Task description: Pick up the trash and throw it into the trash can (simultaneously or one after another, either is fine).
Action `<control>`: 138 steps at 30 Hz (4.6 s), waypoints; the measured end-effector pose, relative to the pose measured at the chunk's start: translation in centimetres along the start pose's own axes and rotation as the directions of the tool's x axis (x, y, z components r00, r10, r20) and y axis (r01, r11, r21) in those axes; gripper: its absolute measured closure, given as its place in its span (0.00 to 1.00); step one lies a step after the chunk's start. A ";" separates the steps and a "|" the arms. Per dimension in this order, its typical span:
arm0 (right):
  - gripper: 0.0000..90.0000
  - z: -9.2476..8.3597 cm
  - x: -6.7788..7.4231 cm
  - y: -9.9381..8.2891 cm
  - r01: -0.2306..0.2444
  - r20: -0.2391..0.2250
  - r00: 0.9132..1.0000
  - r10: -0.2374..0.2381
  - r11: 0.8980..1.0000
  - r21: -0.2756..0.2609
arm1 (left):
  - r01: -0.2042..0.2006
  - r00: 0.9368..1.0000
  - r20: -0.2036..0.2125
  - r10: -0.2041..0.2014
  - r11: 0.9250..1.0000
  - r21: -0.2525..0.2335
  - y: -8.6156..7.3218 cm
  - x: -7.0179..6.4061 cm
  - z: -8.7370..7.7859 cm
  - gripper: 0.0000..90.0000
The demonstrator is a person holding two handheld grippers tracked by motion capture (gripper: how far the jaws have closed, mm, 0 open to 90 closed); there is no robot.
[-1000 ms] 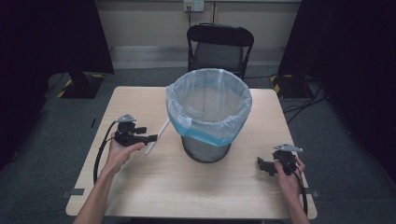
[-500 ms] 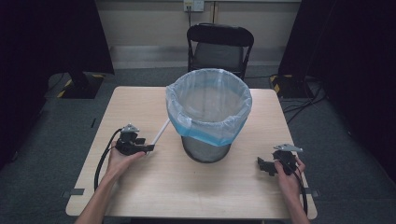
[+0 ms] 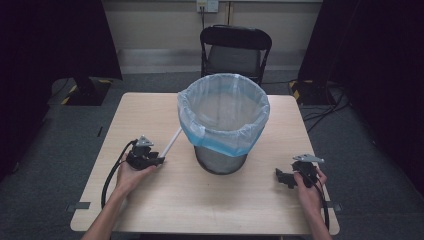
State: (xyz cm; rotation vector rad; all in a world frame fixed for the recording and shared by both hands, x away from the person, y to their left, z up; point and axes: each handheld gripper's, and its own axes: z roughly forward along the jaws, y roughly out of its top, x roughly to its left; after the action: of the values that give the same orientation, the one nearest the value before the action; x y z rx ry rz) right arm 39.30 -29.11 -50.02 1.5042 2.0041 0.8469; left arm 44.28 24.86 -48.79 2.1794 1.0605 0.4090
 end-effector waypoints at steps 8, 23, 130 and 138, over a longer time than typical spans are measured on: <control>0.09 0.0 0.0 0.0 0.000 0.000 1.000 0.000 1.000 0.000 | 0.035 0.999 -0.015 -0.036 0.999 -0.010 0.2 -0.1 0.2 0.88; 0.09 0.0 0.0 0.0 0.000 0.000 1.000 0.000 1.000 0.000 | 0.149 0.988 0.054 -0.147 0.988 -0.029 0.0 0.7 0.3 0.89; 0.09 0.0 0.0 0.0 0.001 -0.002 1.000 -0.001 1.000 0.001 | 0.171 0.985 0.125 -0.119 0.763 -0.623 4.4 2.7 -16.0 0.89; 0.09 0.0 -0.1 0.0 0.005 -0.004 1.000 -0.005 1.000 -0.001 | 0.162 0.985 0.146 -0.088 0.749 -0.643 6.0 1.9 -16.1 0.89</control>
State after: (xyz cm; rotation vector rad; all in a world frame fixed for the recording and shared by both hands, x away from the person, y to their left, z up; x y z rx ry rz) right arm 39.35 -29.16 -50.02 1.4975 2.0097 0.8493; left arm 40.26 30.62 -33.04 1.4722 0.8292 0.5042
